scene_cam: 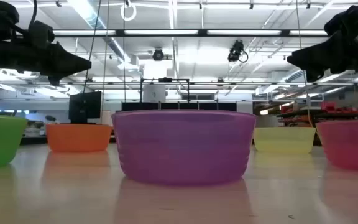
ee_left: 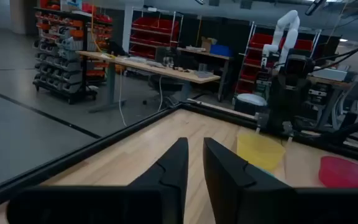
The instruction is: Nest bowls inside each other
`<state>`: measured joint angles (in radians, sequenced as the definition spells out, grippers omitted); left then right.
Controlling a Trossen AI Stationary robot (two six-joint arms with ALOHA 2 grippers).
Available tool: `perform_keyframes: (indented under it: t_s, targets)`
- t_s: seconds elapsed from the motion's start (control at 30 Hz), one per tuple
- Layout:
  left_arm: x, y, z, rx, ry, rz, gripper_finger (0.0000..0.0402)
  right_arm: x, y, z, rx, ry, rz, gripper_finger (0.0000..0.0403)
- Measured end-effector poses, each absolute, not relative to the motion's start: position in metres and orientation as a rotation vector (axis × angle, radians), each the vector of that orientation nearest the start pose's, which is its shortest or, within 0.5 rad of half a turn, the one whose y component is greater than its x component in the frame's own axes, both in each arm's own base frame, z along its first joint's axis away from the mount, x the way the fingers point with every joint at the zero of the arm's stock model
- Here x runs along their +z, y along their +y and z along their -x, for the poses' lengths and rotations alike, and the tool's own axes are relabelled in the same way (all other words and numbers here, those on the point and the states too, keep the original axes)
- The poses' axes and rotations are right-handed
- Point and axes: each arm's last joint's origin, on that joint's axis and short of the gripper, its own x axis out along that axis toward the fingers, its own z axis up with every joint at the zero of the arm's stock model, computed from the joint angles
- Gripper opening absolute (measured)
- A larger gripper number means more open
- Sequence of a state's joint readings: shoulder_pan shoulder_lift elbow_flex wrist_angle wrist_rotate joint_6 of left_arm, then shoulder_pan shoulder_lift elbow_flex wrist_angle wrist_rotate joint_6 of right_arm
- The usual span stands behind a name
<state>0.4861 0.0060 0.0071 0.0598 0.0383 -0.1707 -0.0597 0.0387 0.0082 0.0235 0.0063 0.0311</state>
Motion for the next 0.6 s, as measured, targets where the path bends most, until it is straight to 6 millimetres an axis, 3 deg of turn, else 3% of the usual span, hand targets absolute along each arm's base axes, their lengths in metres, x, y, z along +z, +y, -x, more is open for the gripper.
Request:
perform_keyframes:
  t_s: [0.6]
  targets:
    - [0.1712,0.0445,-0.0867,0.441,-0.097,0.152,0.0056,0.1656,-0.0061,-0.0994,-0.066,0.006,-0.031,0.0104]
